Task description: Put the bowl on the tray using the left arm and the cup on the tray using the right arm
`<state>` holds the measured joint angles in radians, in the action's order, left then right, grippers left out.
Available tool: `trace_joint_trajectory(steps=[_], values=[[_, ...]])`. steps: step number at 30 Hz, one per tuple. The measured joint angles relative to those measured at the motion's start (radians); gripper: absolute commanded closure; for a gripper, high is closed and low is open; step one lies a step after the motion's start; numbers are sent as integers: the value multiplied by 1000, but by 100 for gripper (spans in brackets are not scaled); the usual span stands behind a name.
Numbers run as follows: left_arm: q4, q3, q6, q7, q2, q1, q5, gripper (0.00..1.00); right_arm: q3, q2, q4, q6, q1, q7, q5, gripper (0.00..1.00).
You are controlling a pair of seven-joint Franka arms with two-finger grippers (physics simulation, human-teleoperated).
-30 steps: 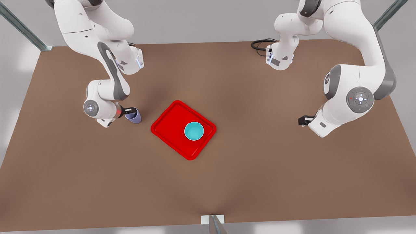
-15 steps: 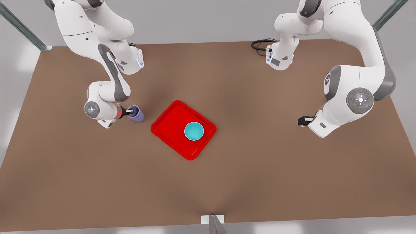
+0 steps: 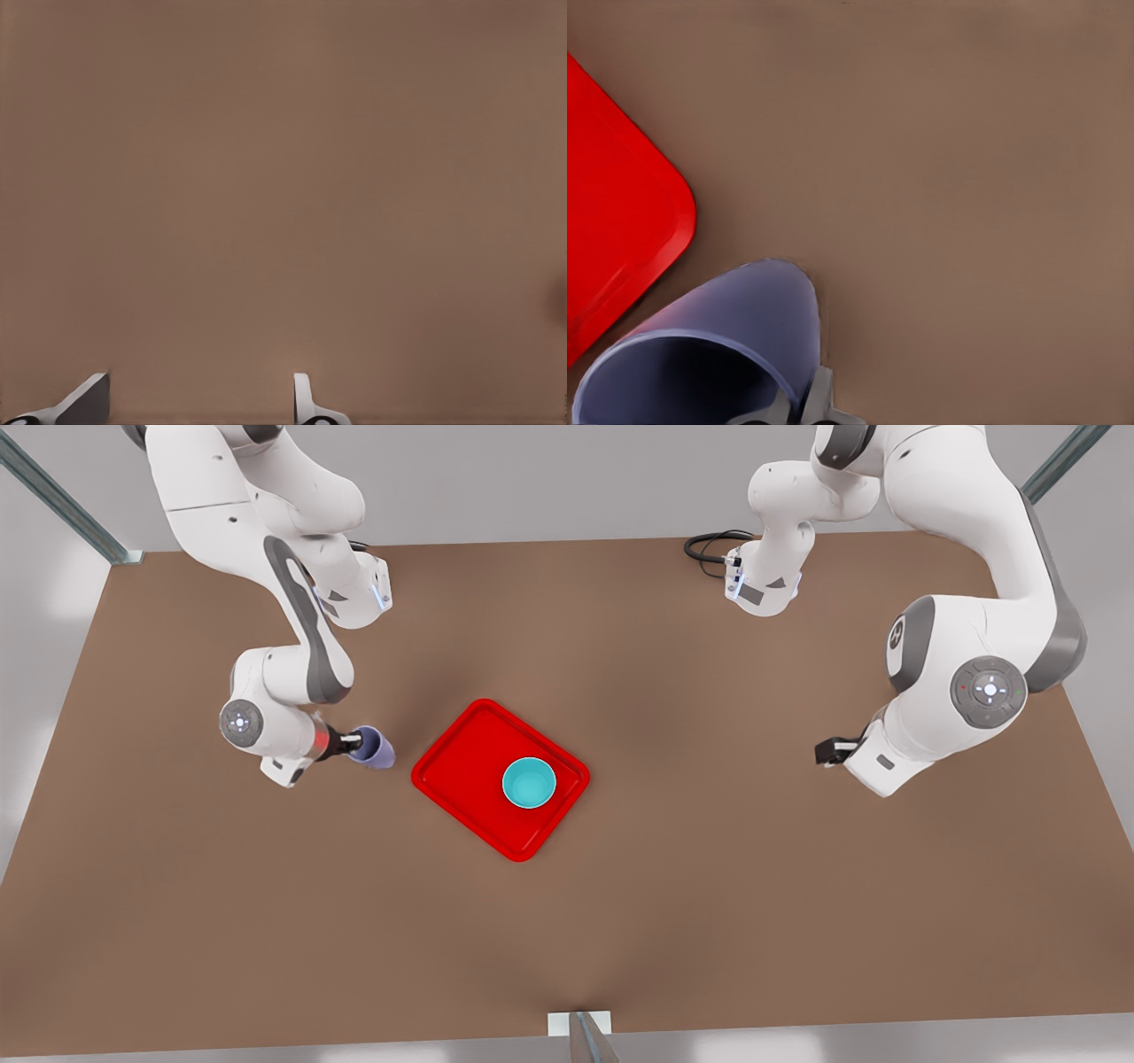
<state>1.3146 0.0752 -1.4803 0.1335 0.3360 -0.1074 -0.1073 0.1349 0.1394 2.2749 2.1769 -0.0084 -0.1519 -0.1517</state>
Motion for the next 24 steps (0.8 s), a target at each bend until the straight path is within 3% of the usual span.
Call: trace_joint_trajectory(steps=[10, 24], values=[[1, -14, 0, 2, 8, 2, -5, 0, 70, 1, -75, -2, 11, 7, -59, 79], [0, -28, 0, 2, 11, 1, -8, 0, 71, 174, -144, 130, 254, 87, -80, 79]])
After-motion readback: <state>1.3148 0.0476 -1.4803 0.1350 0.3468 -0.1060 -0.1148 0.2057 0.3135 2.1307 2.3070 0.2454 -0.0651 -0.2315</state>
